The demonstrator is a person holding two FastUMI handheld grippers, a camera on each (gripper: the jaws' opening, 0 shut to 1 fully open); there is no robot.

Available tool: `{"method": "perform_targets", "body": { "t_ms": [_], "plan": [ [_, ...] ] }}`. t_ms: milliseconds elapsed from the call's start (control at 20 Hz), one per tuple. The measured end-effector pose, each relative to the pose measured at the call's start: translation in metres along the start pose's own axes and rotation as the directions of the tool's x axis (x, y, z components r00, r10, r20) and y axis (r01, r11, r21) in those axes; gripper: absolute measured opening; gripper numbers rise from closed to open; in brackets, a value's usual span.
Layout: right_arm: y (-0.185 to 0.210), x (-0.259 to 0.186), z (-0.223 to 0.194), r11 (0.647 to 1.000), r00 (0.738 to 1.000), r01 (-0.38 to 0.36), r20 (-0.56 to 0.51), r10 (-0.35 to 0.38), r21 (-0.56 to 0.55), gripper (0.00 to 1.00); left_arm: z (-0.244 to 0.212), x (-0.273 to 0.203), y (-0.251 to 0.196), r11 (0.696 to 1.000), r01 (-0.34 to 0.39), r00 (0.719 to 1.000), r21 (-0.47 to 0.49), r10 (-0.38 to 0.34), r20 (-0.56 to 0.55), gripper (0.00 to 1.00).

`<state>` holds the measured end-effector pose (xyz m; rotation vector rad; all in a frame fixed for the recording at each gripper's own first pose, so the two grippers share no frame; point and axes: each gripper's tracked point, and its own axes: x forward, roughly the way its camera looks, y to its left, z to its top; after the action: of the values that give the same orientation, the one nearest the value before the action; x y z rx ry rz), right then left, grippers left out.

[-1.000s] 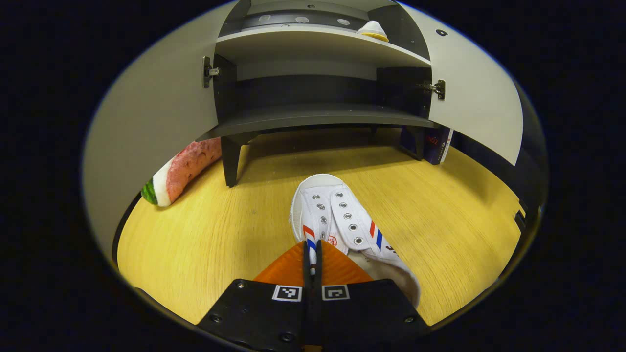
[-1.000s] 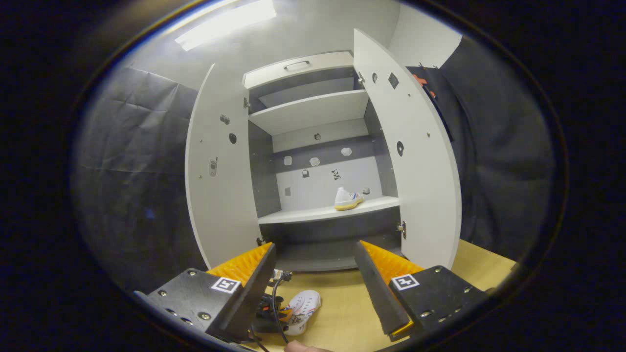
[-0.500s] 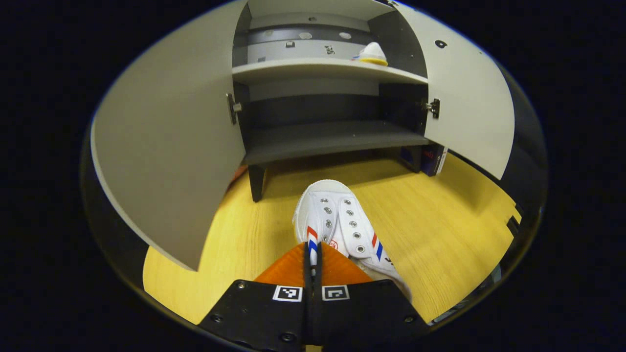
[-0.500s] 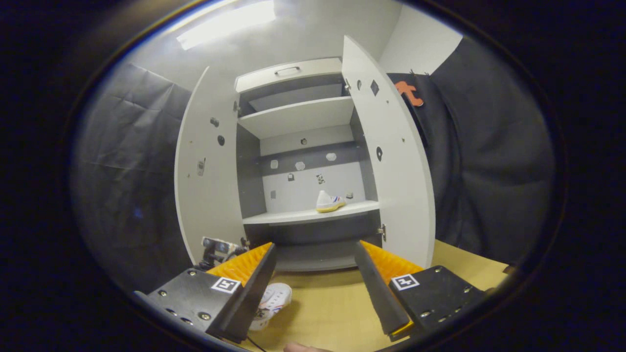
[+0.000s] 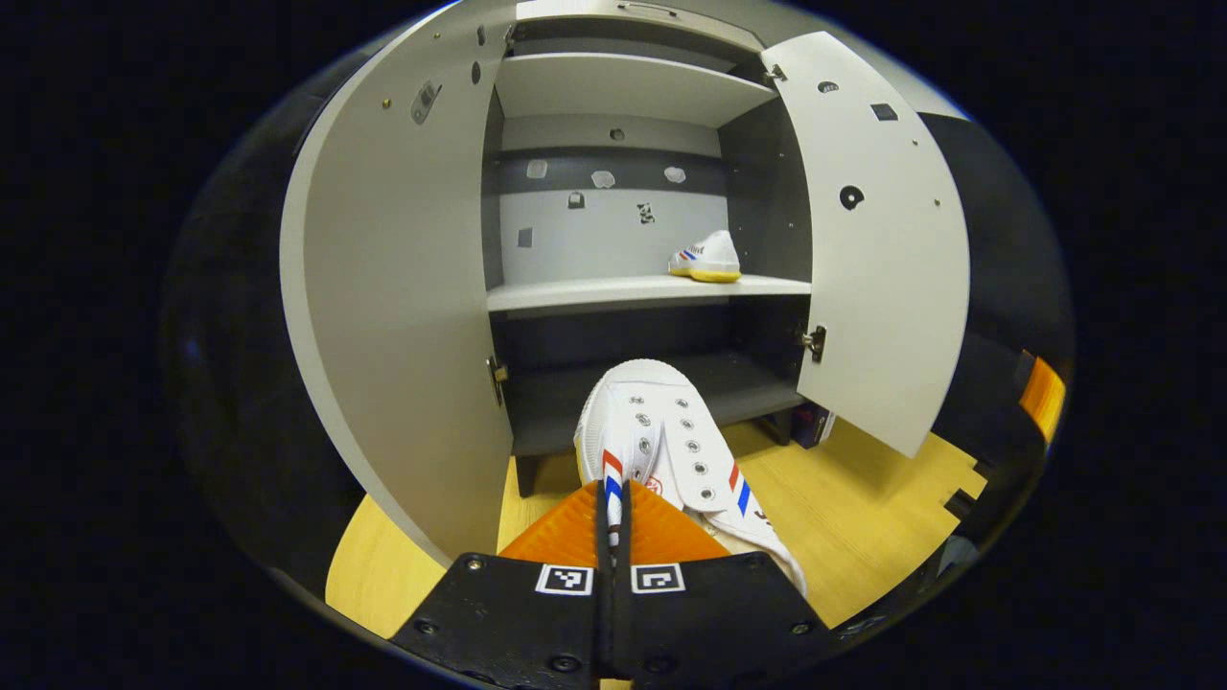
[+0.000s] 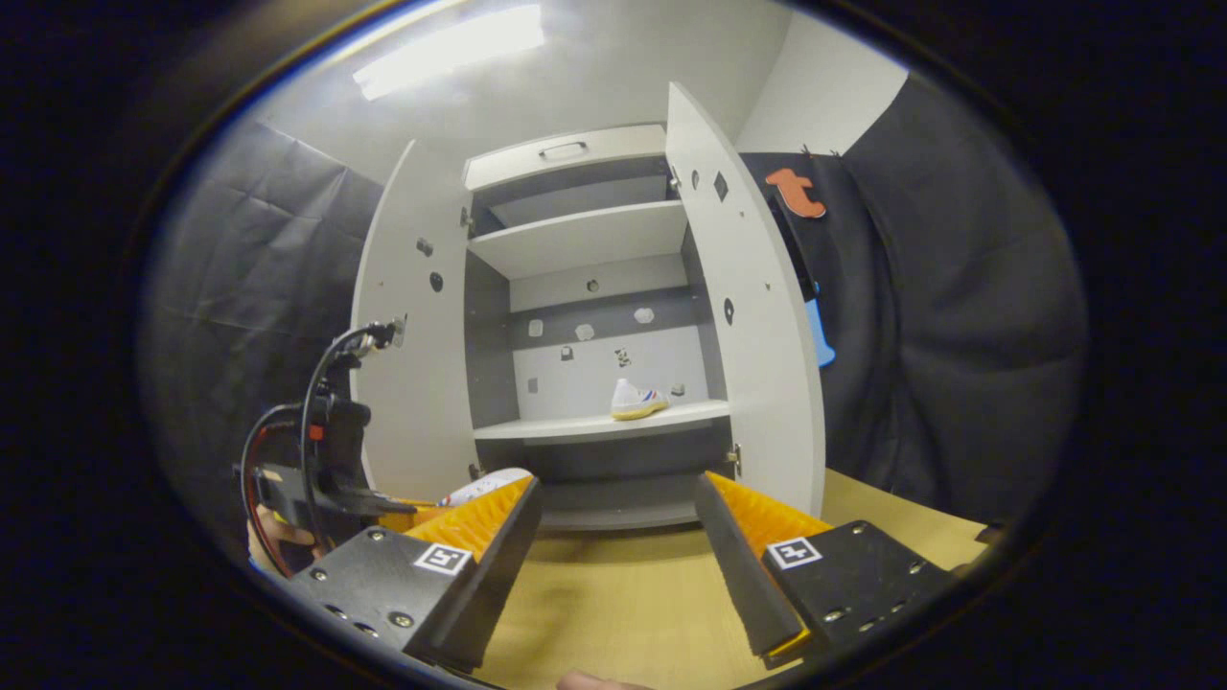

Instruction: Grab one shoe with the right hand and put it into the shoe cabinet, grab the other shoe with the left hand and put it into the shoe cabinet; then close the right door with the right hand and the left door with the left hand.

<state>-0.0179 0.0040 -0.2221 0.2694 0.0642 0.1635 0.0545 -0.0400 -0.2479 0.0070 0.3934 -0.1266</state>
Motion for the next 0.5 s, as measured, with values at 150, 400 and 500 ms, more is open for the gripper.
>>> {"method": "perform_targets", "body": {
  "t_ms": [150,400,500],
  "plan": [
    [0.002,-0.004,0.004,1.000,1.000,-0.018,0.012,0.018,0.005,0.92,0.044,-0.003,0.008,1.000,-0.008,0.999,-0.017,0.009,0.032,0.00],
    [0.008,-0.026,0.025,0.998,0.995,-0.056,0.081,0.056,-0.003,0.96,0.122,0.026,0.026,0.995,-0.017,0.985,-0.096,0.034,0.172,0.00],
    [0.009,-0.033,0.034,0.998,0.991,-0.065,0.113,0.065,-0.003,0.92,0.148,0.044,0.031,0.996,-0.038,0.972,-0.076,0.055,0.228,0.00]
  ]
}}
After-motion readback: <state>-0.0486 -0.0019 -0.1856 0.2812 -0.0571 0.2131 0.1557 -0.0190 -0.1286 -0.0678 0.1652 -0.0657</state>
